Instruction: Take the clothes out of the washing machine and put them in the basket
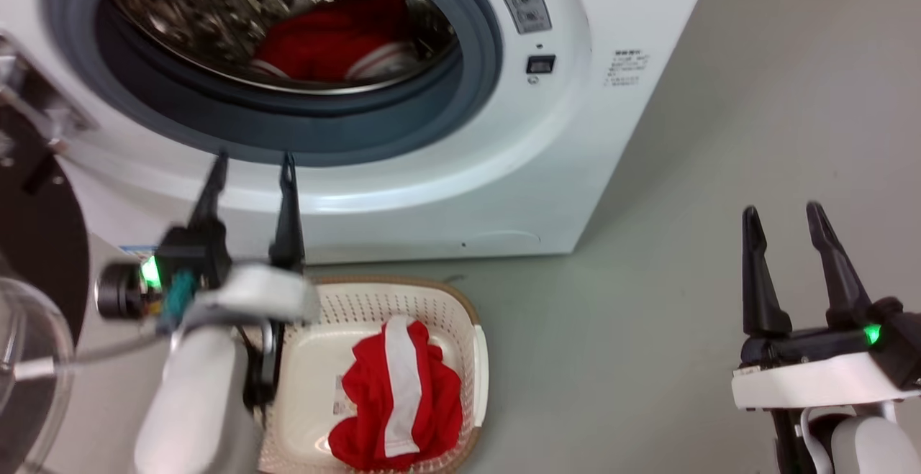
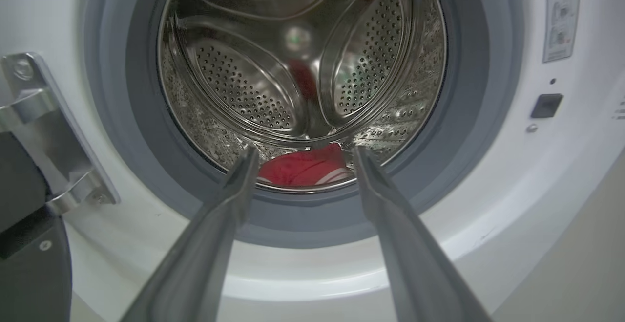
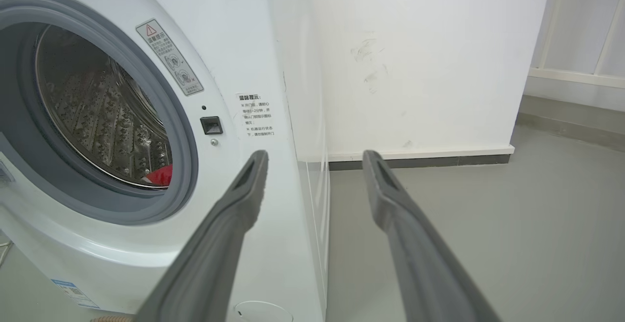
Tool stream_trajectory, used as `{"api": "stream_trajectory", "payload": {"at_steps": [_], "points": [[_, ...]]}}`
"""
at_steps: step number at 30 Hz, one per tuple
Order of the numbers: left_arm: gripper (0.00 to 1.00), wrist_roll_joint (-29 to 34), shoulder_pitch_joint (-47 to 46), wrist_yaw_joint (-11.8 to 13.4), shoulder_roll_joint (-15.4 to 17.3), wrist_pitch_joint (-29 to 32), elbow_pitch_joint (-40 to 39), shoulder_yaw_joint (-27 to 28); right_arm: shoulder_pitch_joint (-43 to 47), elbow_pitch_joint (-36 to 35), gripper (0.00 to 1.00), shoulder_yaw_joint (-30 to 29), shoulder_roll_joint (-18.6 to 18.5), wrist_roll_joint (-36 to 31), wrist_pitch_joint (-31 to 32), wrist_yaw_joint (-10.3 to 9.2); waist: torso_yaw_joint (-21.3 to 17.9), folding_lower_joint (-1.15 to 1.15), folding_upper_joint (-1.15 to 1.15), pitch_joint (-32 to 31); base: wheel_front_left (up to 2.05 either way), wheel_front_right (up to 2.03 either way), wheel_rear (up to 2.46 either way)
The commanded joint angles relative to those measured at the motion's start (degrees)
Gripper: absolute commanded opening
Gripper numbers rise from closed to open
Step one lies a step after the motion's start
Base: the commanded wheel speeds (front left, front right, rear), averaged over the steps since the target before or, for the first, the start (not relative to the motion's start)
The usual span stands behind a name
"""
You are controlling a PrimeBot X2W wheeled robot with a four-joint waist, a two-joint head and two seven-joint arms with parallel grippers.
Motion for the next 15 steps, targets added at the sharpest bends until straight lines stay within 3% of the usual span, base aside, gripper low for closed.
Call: {"api": "stream_trajectory", "payload": {"at_steps": [1, 7, 15], "points": [[1.00, 0.3, -2.3, -0.2, 0.4, -0.1, 1.2, 0.1, -1.1, -0.3, 1.00, 0.0, 0.0, 0.5, -0.1, -0.04, -1.5, 0.00, 0.00, 2.3, 0.00, 0.00, 0.00], [1.00, 1.3, -17.6, -2.5, 3.2, 3.3, 12.9, -0.5, -4.3, -0.8, 1.00, 0.4, 0.1, 2.0, -0.1, -0.04, -4.8, 0.00, 0.00, 8.8, 0.00, 0.00, 0.00], [1.00, 2.5, -38.9, -7.1, 9.5, 11.4, 28.1, -1.7, -8.5, -1.4, 1.00, 0.9, 0.1, 4.9, -0.1, -0.04, -9.4, 0.00, 0.00, 18.1, 0.00, 0.00, 0.00]]}}
